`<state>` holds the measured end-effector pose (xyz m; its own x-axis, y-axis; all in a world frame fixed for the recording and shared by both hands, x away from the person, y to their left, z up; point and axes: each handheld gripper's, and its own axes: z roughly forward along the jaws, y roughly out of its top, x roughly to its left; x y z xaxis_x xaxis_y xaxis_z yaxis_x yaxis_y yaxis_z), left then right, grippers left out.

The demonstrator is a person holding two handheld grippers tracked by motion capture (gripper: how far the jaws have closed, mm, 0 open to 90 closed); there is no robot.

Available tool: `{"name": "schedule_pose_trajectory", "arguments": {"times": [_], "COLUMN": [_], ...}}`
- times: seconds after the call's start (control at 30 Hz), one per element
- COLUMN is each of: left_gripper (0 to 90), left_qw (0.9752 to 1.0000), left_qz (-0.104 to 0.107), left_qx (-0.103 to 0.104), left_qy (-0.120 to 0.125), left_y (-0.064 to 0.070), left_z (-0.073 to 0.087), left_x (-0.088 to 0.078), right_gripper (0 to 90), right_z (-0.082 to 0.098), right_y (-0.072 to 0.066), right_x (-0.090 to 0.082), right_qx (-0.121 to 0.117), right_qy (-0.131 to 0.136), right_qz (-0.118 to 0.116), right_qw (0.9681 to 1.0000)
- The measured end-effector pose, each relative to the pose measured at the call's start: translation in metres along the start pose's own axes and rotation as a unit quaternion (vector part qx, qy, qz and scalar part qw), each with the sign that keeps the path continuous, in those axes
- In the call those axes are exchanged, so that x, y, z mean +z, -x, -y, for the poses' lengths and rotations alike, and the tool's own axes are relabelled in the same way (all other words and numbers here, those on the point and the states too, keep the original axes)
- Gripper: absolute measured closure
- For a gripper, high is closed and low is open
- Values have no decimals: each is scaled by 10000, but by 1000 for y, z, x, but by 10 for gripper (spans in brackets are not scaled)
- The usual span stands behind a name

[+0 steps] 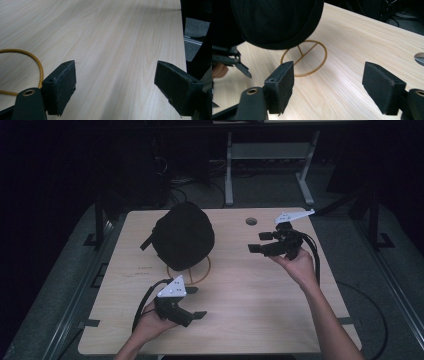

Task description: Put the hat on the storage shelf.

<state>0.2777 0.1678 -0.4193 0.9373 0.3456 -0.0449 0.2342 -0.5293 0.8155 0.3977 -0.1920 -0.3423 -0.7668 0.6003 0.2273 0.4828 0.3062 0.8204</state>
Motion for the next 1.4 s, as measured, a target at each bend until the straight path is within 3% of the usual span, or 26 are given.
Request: {"name": "schedule_pose_trajectory", "arguments": {"times": [1.4], "left_gripper": [172], "left_qw": [10000], "left_qz": [-57], "left_qx": [-2], "left_qy": [-56], "left_y": [-2], "left_z": [2], "left_x": [-1], "right_gripper": [232], "right_z": [82], "right_y": [4], "right_x": [-29], "right_qx": [481], "right_qy": [-147], "right_qz": [39], "right_qw": [9987]}}
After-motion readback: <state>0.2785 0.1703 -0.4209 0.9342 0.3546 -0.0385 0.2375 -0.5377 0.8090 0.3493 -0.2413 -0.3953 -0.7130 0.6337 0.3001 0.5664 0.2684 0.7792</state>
